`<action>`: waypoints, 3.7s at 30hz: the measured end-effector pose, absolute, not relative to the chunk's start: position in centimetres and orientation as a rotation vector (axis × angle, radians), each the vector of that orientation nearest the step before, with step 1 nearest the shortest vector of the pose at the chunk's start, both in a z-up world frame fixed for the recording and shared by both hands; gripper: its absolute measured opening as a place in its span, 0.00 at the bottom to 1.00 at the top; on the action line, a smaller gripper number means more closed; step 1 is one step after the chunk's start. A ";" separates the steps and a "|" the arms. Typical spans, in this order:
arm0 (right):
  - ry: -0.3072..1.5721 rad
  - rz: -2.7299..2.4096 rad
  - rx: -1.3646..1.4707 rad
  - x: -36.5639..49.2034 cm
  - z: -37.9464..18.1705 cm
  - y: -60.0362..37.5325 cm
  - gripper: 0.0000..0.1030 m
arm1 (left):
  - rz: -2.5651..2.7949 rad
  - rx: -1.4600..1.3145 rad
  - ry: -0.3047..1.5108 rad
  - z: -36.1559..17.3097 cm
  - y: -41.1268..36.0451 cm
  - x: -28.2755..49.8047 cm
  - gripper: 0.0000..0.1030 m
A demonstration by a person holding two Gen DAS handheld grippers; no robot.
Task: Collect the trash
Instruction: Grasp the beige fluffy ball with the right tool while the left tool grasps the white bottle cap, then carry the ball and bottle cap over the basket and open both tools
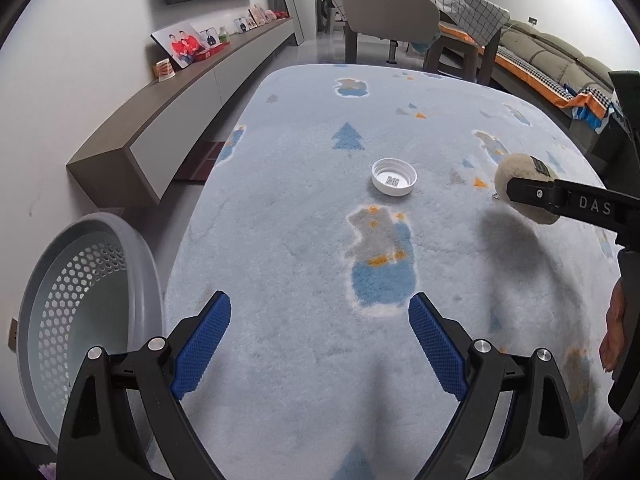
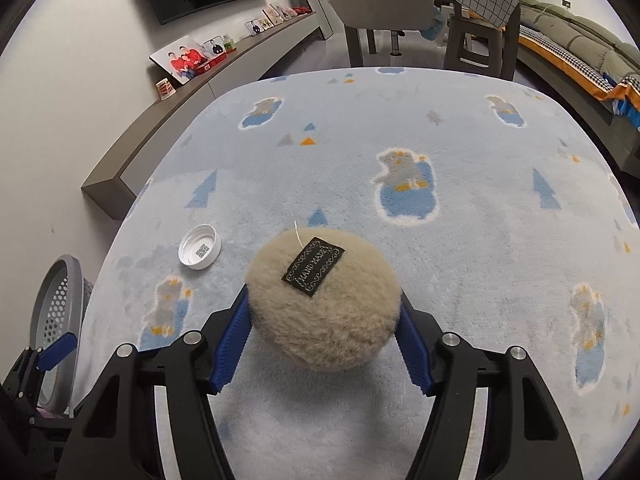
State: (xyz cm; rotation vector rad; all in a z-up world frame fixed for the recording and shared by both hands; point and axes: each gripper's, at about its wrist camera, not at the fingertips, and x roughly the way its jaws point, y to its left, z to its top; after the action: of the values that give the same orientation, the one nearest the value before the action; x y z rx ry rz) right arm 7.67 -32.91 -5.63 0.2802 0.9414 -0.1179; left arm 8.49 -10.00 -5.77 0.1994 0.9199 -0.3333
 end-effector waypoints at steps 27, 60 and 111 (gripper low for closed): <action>0.890 -0.090 0.492 5.8 -3.0 -38.1 0.63 | -0.304 0.206 0.979 -8.5 -18.5 17.9 0.82; 0.877 -0.006 0.398 6.2 -0.4 -30.5 0.63 | -0.287 0.185 0.896 -2.2 -7.8 9.1 0.37; 0.972 0.451 0.102 10.9 -4.4 -1.1 0.73 | 0.104 0.099 0.908 -3.9 16.0 7.5 0.60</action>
State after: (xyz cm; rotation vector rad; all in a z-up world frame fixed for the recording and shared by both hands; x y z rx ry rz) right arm 10.89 -1.05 -4.45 0.1018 0.9719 0.4510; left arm 7.54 16.01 -3.91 0.0989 0.9084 0.1040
